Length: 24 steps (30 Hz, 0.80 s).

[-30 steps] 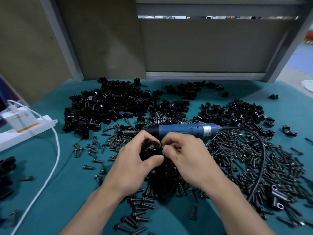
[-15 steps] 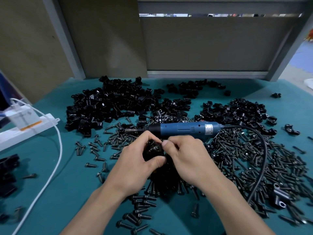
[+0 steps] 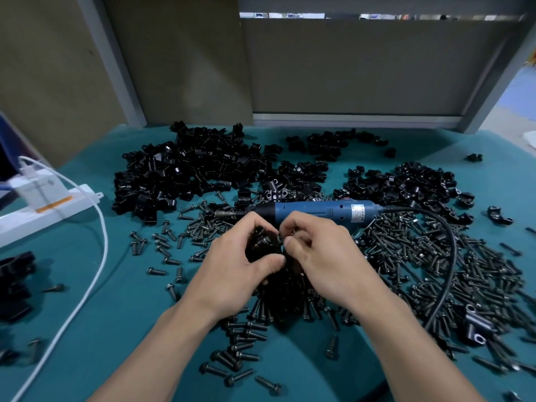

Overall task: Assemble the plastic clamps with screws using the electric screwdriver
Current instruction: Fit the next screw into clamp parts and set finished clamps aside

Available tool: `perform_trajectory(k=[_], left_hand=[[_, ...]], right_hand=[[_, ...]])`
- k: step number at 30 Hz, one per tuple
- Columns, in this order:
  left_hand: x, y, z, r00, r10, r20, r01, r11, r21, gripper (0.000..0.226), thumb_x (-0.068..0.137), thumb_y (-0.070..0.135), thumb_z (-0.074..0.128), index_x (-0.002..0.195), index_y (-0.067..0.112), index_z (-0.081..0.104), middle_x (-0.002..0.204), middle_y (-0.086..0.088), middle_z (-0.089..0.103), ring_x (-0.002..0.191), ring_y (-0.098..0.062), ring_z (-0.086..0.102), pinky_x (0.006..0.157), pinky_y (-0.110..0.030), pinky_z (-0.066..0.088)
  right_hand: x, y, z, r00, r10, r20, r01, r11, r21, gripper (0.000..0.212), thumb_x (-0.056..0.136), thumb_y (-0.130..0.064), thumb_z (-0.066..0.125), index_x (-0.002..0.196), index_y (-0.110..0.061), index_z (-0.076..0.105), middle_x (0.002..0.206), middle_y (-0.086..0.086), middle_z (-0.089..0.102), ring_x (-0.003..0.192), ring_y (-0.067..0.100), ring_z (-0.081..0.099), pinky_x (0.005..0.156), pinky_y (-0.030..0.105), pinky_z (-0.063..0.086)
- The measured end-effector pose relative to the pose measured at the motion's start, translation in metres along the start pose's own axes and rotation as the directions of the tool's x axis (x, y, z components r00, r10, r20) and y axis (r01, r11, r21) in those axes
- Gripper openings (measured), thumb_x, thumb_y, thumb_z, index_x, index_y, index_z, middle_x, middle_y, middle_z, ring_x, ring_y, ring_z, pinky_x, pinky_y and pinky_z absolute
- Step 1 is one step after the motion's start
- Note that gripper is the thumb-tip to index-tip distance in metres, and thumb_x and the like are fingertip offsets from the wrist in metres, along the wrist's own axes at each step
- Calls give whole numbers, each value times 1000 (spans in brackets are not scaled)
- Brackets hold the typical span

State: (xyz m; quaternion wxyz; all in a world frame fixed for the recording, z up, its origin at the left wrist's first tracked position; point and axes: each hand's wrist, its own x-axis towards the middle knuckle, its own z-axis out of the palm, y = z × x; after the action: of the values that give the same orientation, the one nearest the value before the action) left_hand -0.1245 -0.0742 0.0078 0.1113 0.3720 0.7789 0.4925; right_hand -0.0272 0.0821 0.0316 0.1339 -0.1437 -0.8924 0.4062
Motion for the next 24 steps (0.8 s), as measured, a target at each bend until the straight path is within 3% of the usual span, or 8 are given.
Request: perform_trajectory(k=[5, 8, 11, 15, 18, 20, 22, 24], left_hand=[[-1, 0, -1, 1000, 10, -6, -10, 1000, -8, 32, 79, 39, 76, 107, 40, 59, 85, 7, 74, 70, -20, 71, 73, -50, 59], [1, -1, -1, 1000, 5, -12, -5, 999, -33, 29, 87, 29, 80, 104, 40, 59, 83, 8, 74, 61, -15, 72, 66, -46, 62], [1, -2, -1, 1000, 15, -1, -15, 1000, -25, 31, 89, 23, 80, 103, 41, 59, 82, 8, 74, 60, -15, 71, 65, -45, 62], [-1, -2, 0, 1000, 21, -4, -21, 1000, 5, 32, 87, 26, 80, 105, 41, 59, 82, 8, 74, 61, -16, 71, 67, -49, 61], [1, 0, 0, 1000, 9, -18, -9, 999, -36, 31, 87, 24, 81, 103, 40, 59, 85, 8, 74, 61, -15, 72, 66, -48, 62], [0, 0, 0, 1000, 16, -2, -16, 999, -42, 29, 84, 28, 79, 103, 39, 60, 84, 6, 74, 63, -16, 71, 66, -49, 61], [-2, -1, 1, 1000, 27, 11, -27, 1000, 1, 30, 82, 32, 77, 104, 41, 59, 84, 10, 73, 67, -13, 70, 68, -46, 60], [-2, -2, 1, 1000, 31, -3, -31, 999, 20, 33, 83, 30, 80, 104, 43, 59, 87, 14, 74, 73, -9, 70, 70, -40, 59]], right_hand=[[1, -2, 9, 998, 28, -49, -33, 994, -101, 38, 105, -37, 54, 69, -26, 54, 54, -5, 55, 49, 9, 48, 44, 22, 31], [0, 0, 0, 1000, -7, -31, 8, 1000, 23, 22, 103, -29, 57, 82, -31, 59, 65, -3, 67, 52, 10, 51, 49, 27, 41], [1, 0, 4, 1000, -12, -21, 12, 1000, -16, 23, 103, -25, 58, 81, -32, 59, 65, -2, 68, 55, 15, 56, 54, 34, 47], [2, -1, 8, 998, 25, -61, -30, 996, -84, 35, 104, -36, 55, 71, -26, 58, 57, -4, 61, 50, 10, 52, 46, 26, 40], [0, 0, -1, 999, -16, -48, 17, 1000, 15, 21, 102, -27, 59, 82, -31, 62, 66, -5, 68, 55, 12, 58, 52, 29, 47], [1, 0, 1, 999, -10, -39, 10, 1000, -5, 20, 101, -24, 61, 82, -29, 63, 62, -4, 66, 49, 9, 53, 45, 25, 41], [3, -1, 7, 998, 46, -37, -49, 994, -96, 27, 102, -30, 59, 76, -26, 62, 56, -5, 59, 46, 8, 49, 43, 19, 33], [2, -1, 8, 996, 78, -42, -83, 987, -135, 38, 104, -38, 55, 68, -27, 58, 55, -5, 56, 48, 9, 49, 45, 21, 33]])
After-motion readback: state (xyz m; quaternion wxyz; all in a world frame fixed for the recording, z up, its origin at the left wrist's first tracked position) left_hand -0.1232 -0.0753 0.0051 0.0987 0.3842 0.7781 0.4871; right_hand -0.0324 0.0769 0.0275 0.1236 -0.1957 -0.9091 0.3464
